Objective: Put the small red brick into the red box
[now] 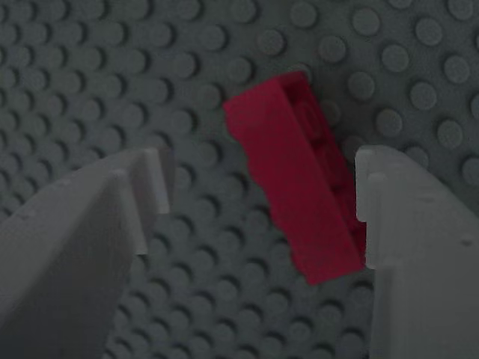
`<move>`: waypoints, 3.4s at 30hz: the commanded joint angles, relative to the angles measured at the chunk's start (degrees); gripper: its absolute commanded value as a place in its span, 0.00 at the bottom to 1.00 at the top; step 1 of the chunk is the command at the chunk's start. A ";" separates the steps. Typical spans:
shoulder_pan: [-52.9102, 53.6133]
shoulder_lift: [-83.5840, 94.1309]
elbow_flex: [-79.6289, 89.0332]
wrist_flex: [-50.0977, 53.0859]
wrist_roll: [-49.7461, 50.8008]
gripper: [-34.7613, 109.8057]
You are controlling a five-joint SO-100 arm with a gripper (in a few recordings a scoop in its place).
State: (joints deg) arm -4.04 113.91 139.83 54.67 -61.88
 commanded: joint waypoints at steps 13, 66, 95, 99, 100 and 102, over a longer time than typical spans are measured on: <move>-1.05 0.00 -3.43 -3.43 5.80 0.24; 22.24 -58.45 -74.36 -37.79 50.98 0.32; 17.40 -4.39 -29.79 -17.58 43.59 0.24; 14.59 11.07 -7.03 -18.37 42.71 0.24; 14.15 15.12 -1.93 -18.28 43.07 0.24; 13.18 23.20 6.77 -16.17 44.38 0.24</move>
State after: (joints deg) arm 10.81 119.62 132.10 36.74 -17.93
